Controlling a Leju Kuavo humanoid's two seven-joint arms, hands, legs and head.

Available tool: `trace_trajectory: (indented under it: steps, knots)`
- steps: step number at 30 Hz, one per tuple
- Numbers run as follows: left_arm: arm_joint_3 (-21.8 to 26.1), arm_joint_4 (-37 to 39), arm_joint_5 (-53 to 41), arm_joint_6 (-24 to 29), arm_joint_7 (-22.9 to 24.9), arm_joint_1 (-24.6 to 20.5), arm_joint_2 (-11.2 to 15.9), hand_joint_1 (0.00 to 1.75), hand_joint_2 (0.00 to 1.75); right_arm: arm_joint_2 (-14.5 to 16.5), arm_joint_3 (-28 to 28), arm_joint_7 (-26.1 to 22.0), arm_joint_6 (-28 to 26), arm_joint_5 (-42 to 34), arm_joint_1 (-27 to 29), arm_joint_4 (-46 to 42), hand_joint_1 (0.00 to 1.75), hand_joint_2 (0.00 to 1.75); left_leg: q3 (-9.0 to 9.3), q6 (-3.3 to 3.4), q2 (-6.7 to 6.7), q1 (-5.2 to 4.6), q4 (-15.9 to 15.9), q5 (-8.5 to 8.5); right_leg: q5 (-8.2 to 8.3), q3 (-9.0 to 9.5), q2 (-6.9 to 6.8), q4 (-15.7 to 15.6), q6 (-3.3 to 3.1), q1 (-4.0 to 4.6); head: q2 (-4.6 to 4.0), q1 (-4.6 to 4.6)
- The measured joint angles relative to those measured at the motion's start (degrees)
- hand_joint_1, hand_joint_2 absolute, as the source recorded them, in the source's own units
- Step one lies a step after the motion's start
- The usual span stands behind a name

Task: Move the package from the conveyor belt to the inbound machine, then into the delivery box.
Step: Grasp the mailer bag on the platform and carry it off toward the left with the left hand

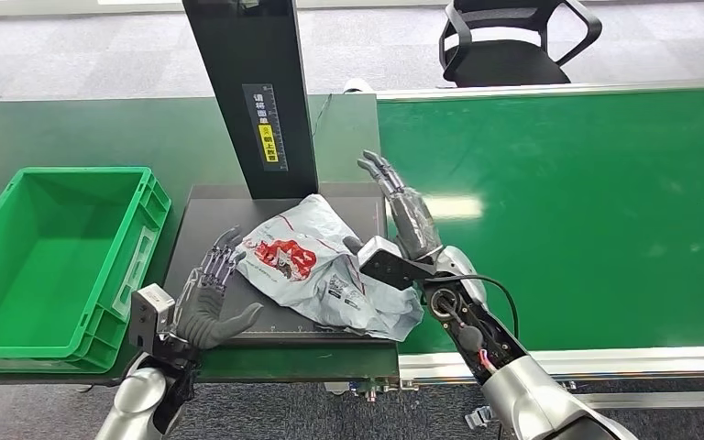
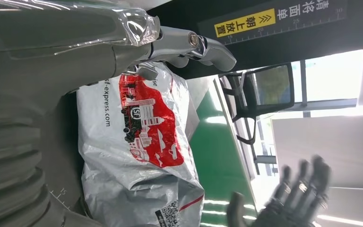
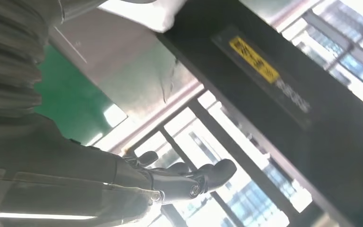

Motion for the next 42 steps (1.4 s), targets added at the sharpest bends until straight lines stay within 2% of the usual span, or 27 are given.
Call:
trace_trajectory:
  steps: [3,11,19,26,29,34,37,42]
  knots:
    - [-0.43,0.39,0.13,-0.01,0.08,-0.68,0.09,0.00,1.75,-1.37,-1.59,0.96,-2.09,-1.29,1.36,-3.96,0.00,1.75,0.01,0.00,0.02,0.00,0.00,0.00,0.00,0.02,0.00,0.00,0.00,-0.01,0.00,-0.01]
    - [-1.05,1.51,0.58,0.50,0.10,-1.51,0.88,0.00,1.75,-5.44,-6.74,4.75,-3.22,-2.88,5.08,-9.55,0.00,1.75,0.01,0.00,0.00,-0.01,0.00,-0.01,0.00,0.03,0.00,0.00,0.00,-0.01,0.00,0.00]
    - [-0.66,0.18,1.52,0.97,0.04,0.71,2.57,0.00,1.75,-9.42,-14.65,6.52,-3.96,-3.35,11.27,-16.62,0.00,1.75,-0.04,0.02,-0.01,-0.01,0.00,-0.03,-0.01,0.03,0.00,-0.01,0.01,-0.01,0.00,0.00]
    - [-0.45,-0.83,-0.33,2.22,0.12,1.63,2.99,0.00,1.75,-10.90,-19.25,7.65,-4.14,-2.69,15.31,-21.19,0.00,1.75,-0.01,0.02,-0.02,-0.01,-0.01,-0.02,0.00,0.05,-0.01,-0.01,0.00,-0.01,0.00,0.00]
    - [-0.77,-1.41,-7.58,6.91,1.52,1.86,3.36,0.00,1.75,-11.03,-20.90,7.66,-4.13,-1.13,16.85,-22.32,0.00,1.75,0.00,0.02,0.01,-0.01,-0.01,-0.02,0.00,0.04,0.00,-0.01,0.00,-0.01,0.00,0.00]
    - [-3.99,-0.86,-29.01,17.93,7.11,-0.78,3.96,0.00,1.75,-10.52,-21.70,7.71,-3.69,1.75,17.80,-23.20,0.00,1.75,0.00,0.02,-0.03,-0.01,-0.01,-0.02,0.00,0.06,-0.02,-0.01,0.00,-0.01,0.00,0.00]
    - [-6.63,0.55,-35.30,19.29,8.72,-3.51,4.10,0.00,1.75,-10.01,-21.68,7.94,-3.04,2.38,17.44,-23.19,0.00,1.75,0.02,0.02,0.00,-0.01,0.00,-0.01,0.01,0.10,-0.01,0.00,0.01,-0.01,0.00,0.00]
    - [-8.66,2.14,-36.12,19.40,9.31,-5.51,4.19,0.00,1.75,-9.59,-21.69,8.07,-2.77,2.48,17.00,-23.18,0.00,1.75,0.04,0.02,-0.01,-0.01,0.00,-0.01,0.01,0.08,0.00,0.00,0.01,-0.02,0.00,-0.01]
